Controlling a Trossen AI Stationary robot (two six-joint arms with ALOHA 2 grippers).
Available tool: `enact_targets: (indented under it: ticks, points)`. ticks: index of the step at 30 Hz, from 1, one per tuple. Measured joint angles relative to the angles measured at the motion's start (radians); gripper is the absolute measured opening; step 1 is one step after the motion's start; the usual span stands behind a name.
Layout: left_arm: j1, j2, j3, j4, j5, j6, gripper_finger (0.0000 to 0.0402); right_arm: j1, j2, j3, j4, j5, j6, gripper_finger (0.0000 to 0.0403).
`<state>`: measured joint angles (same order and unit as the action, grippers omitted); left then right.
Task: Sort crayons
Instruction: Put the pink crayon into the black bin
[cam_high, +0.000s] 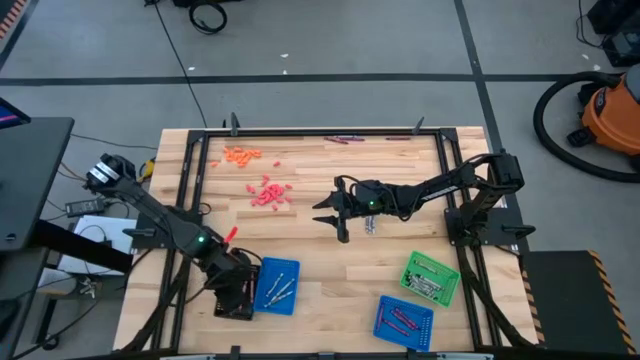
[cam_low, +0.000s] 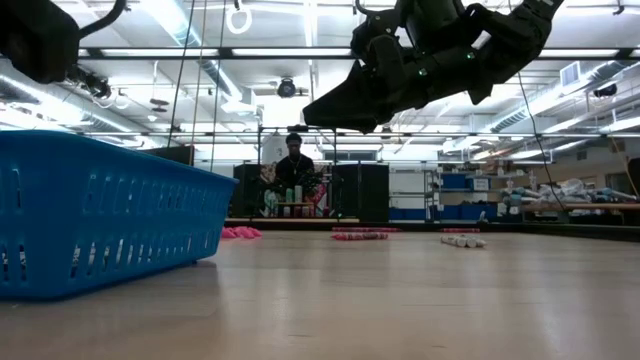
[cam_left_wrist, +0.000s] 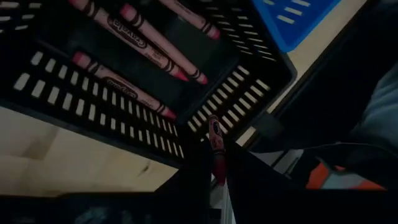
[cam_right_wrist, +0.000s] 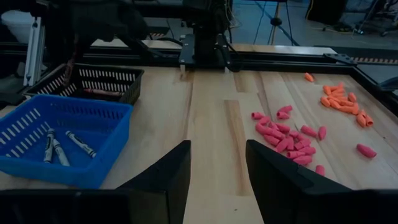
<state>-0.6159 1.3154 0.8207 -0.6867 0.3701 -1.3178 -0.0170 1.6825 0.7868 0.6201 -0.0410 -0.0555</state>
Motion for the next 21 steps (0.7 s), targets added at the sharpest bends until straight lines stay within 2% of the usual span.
enact_targets:
  ticks: [6, 14, 21]
  points:
    - [0.000, 0.009, 0.000, -0.003, -0.038, 0.001, 0.0078, 0.000, 0.000, 0.000, 0.002, -0.005, 0.003, 0.0162]
    - [0.008, 0.006, 0.000, -0.004, -0.040, 0.002, 0.0131, 0.000, 0.000, 0.000, 0.007, -0.005, 0.004, 0.0162]
    - [0.011, -0.001, 0.036, -0.011, -0.043, 0.067, 0.0146, 0.000, 0.000, 0.000, 0.007, -0.005, 0.004, 0.0162]
